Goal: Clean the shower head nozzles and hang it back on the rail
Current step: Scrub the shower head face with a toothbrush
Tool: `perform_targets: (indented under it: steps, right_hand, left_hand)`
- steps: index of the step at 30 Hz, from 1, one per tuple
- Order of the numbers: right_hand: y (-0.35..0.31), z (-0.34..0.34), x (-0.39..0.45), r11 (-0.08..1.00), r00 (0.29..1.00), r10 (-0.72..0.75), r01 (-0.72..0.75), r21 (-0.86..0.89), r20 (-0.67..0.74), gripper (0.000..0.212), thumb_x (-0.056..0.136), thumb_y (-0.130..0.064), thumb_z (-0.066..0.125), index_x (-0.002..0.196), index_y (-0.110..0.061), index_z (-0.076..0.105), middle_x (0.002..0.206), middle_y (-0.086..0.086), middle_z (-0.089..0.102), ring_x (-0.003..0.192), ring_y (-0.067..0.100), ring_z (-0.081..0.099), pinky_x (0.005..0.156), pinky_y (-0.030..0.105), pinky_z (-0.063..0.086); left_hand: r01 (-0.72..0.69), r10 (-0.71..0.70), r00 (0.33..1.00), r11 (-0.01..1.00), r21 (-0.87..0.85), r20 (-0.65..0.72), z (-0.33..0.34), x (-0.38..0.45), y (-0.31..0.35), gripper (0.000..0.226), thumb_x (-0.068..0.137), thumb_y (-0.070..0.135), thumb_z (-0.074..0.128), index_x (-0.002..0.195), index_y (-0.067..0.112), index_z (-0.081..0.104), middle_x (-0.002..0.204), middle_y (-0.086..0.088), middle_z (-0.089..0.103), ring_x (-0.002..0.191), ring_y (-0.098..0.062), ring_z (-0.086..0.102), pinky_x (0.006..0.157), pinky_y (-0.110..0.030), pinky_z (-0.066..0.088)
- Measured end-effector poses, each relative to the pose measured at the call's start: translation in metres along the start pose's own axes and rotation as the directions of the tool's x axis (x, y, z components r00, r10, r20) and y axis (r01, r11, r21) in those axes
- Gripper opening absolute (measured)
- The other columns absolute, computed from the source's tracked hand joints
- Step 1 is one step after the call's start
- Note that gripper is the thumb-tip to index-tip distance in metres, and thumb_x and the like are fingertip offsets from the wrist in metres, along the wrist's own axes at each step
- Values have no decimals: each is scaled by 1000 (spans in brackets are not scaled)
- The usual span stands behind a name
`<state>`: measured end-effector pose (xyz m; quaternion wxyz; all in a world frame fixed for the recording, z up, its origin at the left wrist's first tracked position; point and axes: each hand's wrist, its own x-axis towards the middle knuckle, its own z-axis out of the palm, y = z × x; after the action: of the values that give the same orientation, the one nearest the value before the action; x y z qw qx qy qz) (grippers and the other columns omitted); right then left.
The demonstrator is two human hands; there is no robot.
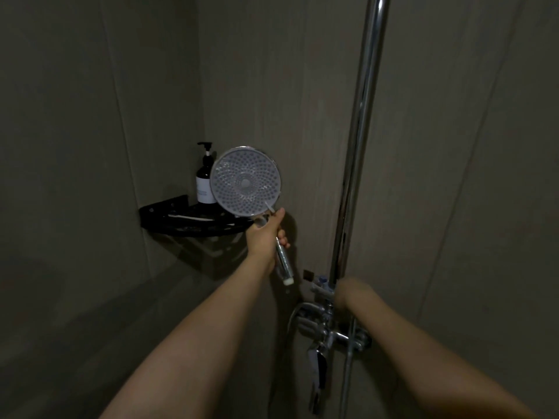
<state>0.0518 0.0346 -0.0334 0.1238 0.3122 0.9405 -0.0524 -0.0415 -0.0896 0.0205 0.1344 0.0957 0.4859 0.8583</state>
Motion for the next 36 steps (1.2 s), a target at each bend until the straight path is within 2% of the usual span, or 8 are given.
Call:
perform_targets:
  steps: [3, 7, 11, 15, 19, 26, 31, 36]
  right_hand:
    - [-47, -19, -9, 996, 999, -30, 32, -79, 25, 42, 92, -18, 51, 132, -8, 50, 140, 10, 48, 127, 28, 48, 103, 39, 42]
    - [-126, -60, -21, 984, 985, -173, 172, 45, 11, 37, 89, -13, 58, 124, -1, 58, 132, 13, 57, 121, 28, 56, 101, 38, 45]
    - [-173, -100, -12, 964, 933, -148, 210, 161, -329, 33, 91, -12, 51, 121, -3, 56, 127, 14, 58, 116, 30, 58, 93, 37, 48]
    - [-215, -128, 10, 928, 834, -193, 326, 179, -516, 24, 89, -10, 53, 110, -4, 64, 113, 16, 64, 101, 30, 62, 78, 31, 50]
    - [-251, -127, 37, 936, 867, -263, 336, 108, -424, 29, 88, -19, 60, 109, 0, 64, 113, 17, 66, 104, 30, 62, 73, 27, 43]
    - [-297, -108, 71, 966, 956, -257, 253, -46, -144, 36, 95, -14, 49, 128, -1, 50, 131, 15, 54, 118, 27, 55, 94, 29, 45]
    - [-304, -109, 81, 977, 976, -206, 202, -66, -76, 40, 96, -17, 46, 134, -4, 45, 135, 13, 49, 115, 22, 53, 99, 28, 41]
    - [-300, -108, 84, 968, 965, -248, 244, -61, -86, 38, 96, -12, 44, 133, -5, 46, 134, 13, 51, 121, 24, 51, 98, 27, 41]
  left_hand:
    - [-15, 15, 1000, 1000, -11, 14, -9, 6, 19, 29, 86, 20, 66, 68, 19, 43, 37, 5, 41, 31, -7, 37, 39, -18, 37]
    - [-55, 55, 998, 998, -24, 27, -30, 14, 50, 29, 86, 19, 66, 67, 17, 45, 36, 5, 40, 30, -7, 36, 37, -15, 35]
    - [-113, 113, 993, 993, -24, -20, -65, 34, 92, 29, 86, 18, 66, 65, 15, 47, 39, 3, 42, 33, -9, 38, 40, -18, 37]
    - [-138, 138, 990, 990, 33, -21, -110, 53, 129, 28, 86, 22, 66, 66, 17, 47, 40, 4, 42, 34, -8, 39, 41, -20, 38]
    - [-135, 141, 989, 986, 95, -50, -148, 64, 147, 26, 85, 22, 67, 67, 16, 49, 40, 4, 42, 33, -8, 38, 39, -18, 37]
    - [-60, 71, 996, 986, 157, -61, -188, 79, 158, 17, 85, 23, 67, 75, 17, 55, 40, 5, 43, 36, -7, 38, 41, -18, 38]
    - [-33, 39, 999, 981, 193, -28, -191, 83, 157, 15, 85, 23, 67, 80, 15, 55, 44, 4, 46, 39, -8, 41, 40, -19, 40]
    - [-29, 28, 1000, 980, 195, 7, -183, 81, 151, 17, 85, 24, 67, 76, 16, 55, 45, 3, 45, 38, -8, 40, 39, -18, 39]
